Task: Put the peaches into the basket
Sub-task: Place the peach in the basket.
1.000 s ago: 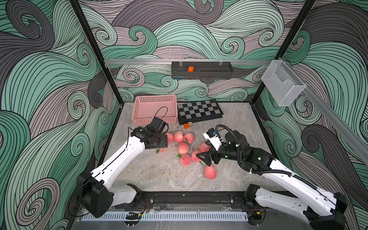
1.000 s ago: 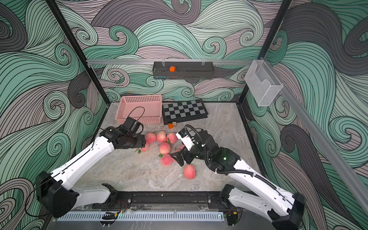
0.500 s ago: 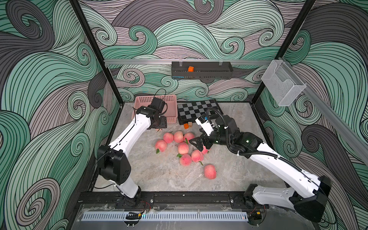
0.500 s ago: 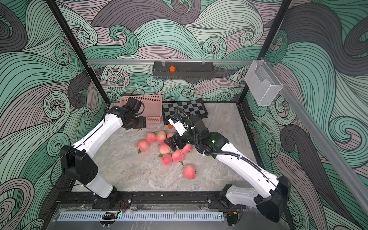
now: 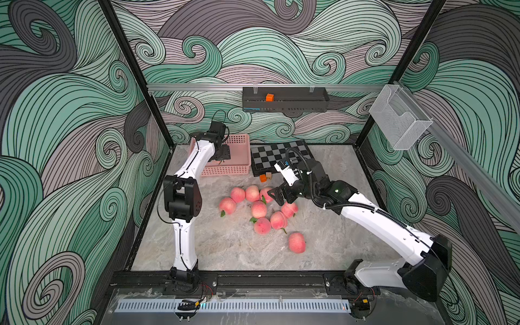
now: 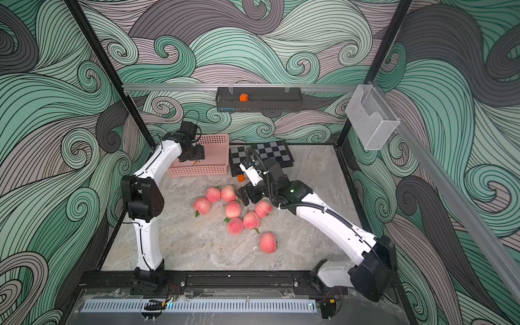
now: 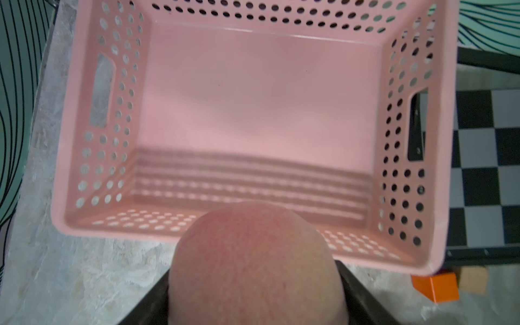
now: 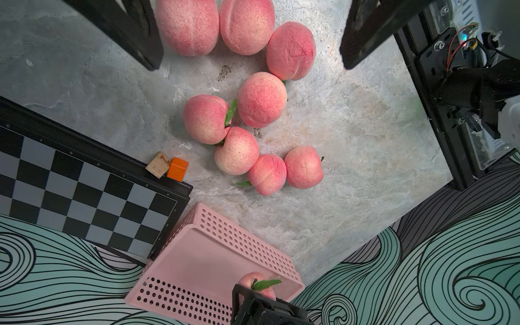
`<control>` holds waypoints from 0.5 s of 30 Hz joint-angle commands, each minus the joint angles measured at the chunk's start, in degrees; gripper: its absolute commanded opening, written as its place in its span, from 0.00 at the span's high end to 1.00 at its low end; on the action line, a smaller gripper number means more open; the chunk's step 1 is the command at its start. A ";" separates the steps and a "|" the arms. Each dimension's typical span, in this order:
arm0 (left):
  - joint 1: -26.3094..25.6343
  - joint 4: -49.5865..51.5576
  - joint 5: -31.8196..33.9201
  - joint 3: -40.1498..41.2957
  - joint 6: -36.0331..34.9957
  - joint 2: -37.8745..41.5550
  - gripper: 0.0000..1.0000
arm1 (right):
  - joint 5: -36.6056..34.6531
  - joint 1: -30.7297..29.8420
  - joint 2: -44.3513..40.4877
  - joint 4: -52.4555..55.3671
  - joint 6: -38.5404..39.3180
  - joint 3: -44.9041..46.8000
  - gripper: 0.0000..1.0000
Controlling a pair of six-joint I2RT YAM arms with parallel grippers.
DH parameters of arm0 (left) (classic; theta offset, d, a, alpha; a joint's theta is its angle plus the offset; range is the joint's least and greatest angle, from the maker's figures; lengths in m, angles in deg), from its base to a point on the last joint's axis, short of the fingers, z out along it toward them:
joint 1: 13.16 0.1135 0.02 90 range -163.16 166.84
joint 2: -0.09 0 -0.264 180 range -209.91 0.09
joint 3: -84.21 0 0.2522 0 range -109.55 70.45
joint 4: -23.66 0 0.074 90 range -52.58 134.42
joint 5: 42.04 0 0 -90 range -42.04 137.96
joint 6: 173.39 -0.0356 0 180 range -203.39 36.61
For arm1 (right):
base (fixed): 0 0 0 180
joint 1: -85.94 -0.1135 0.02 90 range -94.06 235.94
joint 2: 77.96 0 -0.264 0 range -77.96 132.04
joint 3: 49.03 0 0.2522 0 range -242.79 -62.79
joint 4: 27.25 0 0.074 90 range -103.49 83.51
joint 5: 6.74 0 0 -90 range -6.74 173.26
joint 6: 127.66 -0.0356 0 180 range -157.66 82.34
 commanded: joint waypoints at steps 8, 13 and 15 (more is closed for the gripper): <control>4.82 -4.34 3.71 -13.05 -2.28 -12.92 0.34 | -0.34 1.21 0.81 -1.44 1.42 -0.25 0.01; 7.67 -8.97 2.24 -13.21 -1.99 -15.50 0.34 | 0.69 1.32 0.83 -2.66 1.25 0.78 0.01; 8.56 -10.05 2.14 -13.76 -2.44 -16.54 0.34 | 0.72 1.30 0.62 -3.34 1.16 1.52 0.01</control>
